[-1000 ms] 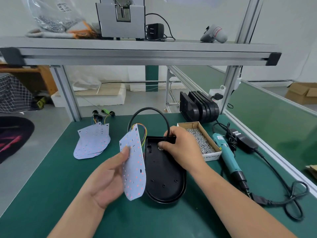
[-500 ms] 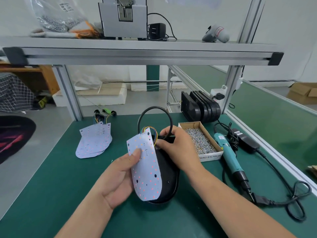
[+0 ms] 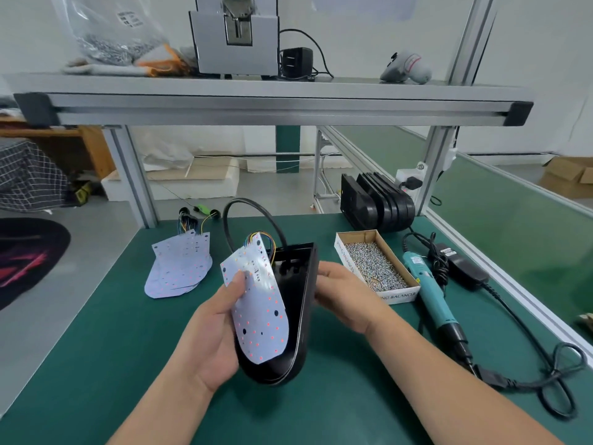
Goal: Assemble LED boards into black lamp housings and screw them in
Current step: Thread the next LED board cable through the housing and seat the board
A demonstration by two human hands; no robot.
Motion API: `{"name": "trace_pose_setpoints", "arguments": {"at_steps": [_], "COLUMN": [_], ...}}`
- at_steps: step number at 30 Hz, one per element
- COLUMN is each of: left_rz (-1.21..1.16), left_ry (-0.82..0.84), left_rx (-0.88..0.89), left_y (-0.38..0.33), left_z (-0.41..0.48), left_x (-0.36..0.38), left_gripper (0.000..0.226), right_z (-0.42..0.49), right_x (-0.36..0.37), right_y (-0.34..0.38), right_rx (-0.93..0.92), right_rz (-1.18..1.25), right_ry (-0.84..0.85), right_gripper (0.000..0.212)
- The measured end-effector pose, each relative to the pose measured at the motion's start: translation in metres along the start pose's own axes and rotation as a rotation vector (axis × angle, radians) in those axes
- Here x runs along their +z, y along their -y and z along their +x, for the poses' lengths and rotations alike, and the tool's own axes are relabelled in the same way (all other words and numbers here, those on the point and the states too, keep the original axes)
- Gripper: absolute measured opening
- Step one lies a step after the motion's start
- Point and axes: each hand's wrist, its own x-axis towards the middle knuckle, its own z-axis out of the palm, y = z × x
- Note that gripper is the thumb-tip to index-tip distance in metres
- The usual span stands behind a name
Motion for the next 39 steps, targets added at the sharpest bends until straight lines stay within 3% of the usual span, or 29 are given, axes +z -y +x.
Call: {"name": "trace_pose_setpoints", "arguments": {"at_steps": [3,6,10,19,23,26,30,33,35,39], "left_rz": [-0.036,-0.050,-0.153,-0.139,-0.050,0.004,0.022,0.008,0.012,-0.023], "left_ry": [-0.011,-0.052,-0.099,-0.104,-0.060,-0.059,0.020,0.077,0.055,0.016], "left_rx": [0.017,0.074,0.179,0.236,0.127,0.130,0.138,0.136,0.137,0.238], "left_y": [-0.001,-0.004,-0.014,-0.019,-0.009,-0.003,0.002,0.003,0.003,-0.007], "left_z": [-0.002,-0.004,-0.005,-0.009,-0.008,-0.008,-0.010,-0.010,-0.012,-0.012], "left_x": [0.003,0.006,-0.001,-0.009,-0.001,0.005,0.009,0.011,0.010,0.004], "left_gripper": [0.056,0.050,0.036,0.036,0.033,0.035,0.041,0.043,0.047,0.042], "right_z": [0.000,0.002,0.009,-0.001,-0.004,-0.003,-0.004,-0.005,-0.001,0.007], "right_x": [-0.003,-0.008,-0.024,-0.069,-0.075,-0.060,-0.023,0.004,0.009,-0.001], "right_y": [-0.003,0.001,0.003,0.012,0.020,0.025,0.022,0.010,0.007,0.012], "right_rx": [-0.066,-0.075,-0.036,-0.320,-0.477,-0.498,-0.212,0.043,0.074,0.034], "right_rz": [-0.235,-0.266,0.048,0.686,0.805,0.335,-0.385,-0.516,-0.505,-0.550], "right_ry": [-0.046,-0.298,-0.691,-1.069,-0.937,-0.747,-0.343,-0.064,-0.058,-0.414], "right_gripper": [0.015,0.017,0.028,0.018,0.024,0.013,0.034,0.022,0.018,0.028]}}
